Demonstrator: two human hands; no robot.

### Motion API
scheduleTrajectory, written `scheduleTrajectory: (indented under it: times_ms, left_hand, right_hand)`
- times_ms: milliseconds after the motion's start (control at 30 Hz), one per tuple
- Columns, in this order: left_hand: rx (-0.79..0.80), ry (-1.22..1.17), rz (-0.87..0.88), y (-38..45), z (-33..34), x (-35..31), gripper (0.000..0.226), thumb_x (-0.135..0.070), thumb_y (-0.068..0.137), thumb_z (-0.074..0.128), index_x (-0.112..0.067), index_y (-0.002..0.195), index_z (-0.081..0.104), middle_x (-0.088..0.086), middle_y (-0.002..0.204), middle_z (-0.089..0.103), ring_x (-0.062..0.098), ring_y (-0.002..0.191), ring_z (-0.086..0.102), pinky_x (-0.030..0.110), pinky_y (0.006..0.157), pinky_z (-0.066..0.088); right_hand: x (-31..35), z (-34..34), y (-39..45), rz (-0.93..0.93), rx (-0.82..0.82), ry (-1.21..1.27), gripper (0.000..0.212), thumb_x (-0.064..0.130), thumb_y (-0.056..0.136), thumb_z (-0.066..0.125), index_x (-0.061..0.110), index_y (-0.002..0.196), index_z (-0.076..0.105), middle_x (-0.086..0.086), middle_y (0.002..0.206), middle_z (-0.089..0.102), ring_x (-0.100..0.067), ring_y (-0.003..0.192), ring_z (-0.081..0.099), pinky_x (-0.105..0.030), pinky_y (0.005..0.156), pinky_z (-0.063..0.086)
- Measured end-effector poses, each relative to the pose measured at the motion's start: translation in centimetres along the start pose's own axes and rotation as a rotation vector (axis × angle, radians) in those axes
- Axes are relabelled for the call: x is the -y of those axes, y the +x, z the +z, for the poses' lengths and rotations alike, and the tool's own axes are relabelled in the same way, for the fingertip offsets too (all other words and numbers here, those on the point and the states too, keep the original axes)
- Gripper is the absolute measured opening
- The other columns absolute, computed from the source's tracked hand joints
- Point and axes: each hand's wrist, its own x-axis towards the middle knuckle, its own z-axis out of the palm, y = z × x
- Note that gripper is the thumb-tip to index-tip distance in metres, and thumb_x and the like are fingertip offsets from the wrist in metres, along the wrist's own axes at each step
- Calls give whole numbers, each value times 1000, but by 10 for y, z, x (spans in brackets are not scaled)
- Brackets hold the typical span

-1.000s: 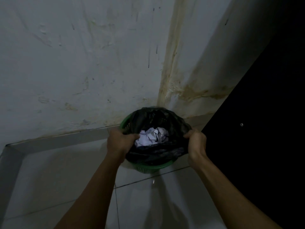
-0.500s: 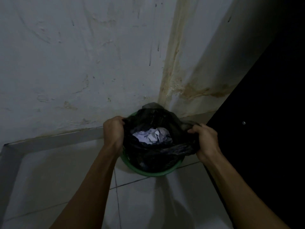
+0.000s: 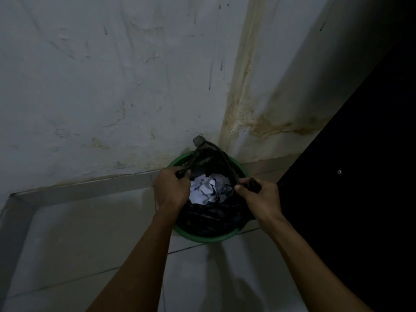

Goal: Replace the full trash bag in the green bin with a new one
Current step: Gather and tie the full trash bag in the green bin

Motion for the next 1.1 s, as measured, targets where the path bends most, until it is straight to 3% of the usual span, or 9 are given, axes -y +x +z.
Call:
scheduleTrajectory:
  times_ms: [167,333,567,733,800,867,933,1000,1100]
  left_hand:
    - [62,-153,103,4,3,-10,19,-4,84,50,-12,70,61,8,74,59,15,66,51,28,67,42]
    - [117,-47,122,0,-14,-22,26,-10,88,52,-5,62,49,11,59,52,21,56,48,29,55,36]
    - [181,54,56,-3,-47,-46,33,6,88,41,-4,80,70,18,74,64,24,54,53,22,46,42]
    - [272,-275,-96,-16,-45,-65,34,11,89,36,-1,77,65,11,72,63,15,62,61,19,49,54]
    - [362,-282,-61,-22,-45,-69,34,13,87,37,-1,82,67,11,72,64,15,63,61,19,52,54]
    - [437,-260,-12,-23,-45,-68,35,12,86,38,-2,84,70,14,77,68,19,69,66,24,61,57]
    - [415,-219,62,-20,-49,-64,35,8,84,42,-8,83,73,15,86,72,23,81,69,35,78,60]
    - [300,-124,167,-14,-56,-54,36,-3,73,46,-13,97,70,10,97,70,23,92,65,35,88,55]
    - [238,134,207,0,-67,-31,62,-17,68,57,-18,129,49,14,118,52,30,110,53,38,96,45]
  right_hand:
    - [12,7,-1,-79,-73,177,19,7,87,68,20,73,68,1,74,68,3,60,62,-15,64,52]
    - [24,-1,2,78,-1,468,15,12,95,57,11,82,64,-18,93,66,-27,87,63,-45,84,53]
    - [34,5,-3,152,220,577,7,18,95,55,13,91,53,-14,97,60,-28,95,58,-40,84,46]
    - [31,23,-24,-163,517,-93,129,35,48,95,35,147,13,8,140,46,-9,124,49,-26,97,46]
    - [26,38,-29,-234,585,-341,146,51,37,92,46,147,-3,8,148,40,-13,131,42,-37,105,43]
    - [21,52,-26,-250,488,-344,119,50,46,87,39,145,24,6,134,57,-17,121,54,-41,98,49]
    - [18,60,-16,-281,310,-313,49,32,67,79,25,113,64,2,101,72,-18,94,67,-38,81,58]
    - [24,57,-10,-311,229,-302,2,14,78,71,15,80,71,2,74,69,-13,69,65,-21,62,55]
    - [36,51,-9,-365,218,-171,5,14,80,72,10,79,74,2,72,71,-12,68,66,-18,57,52]
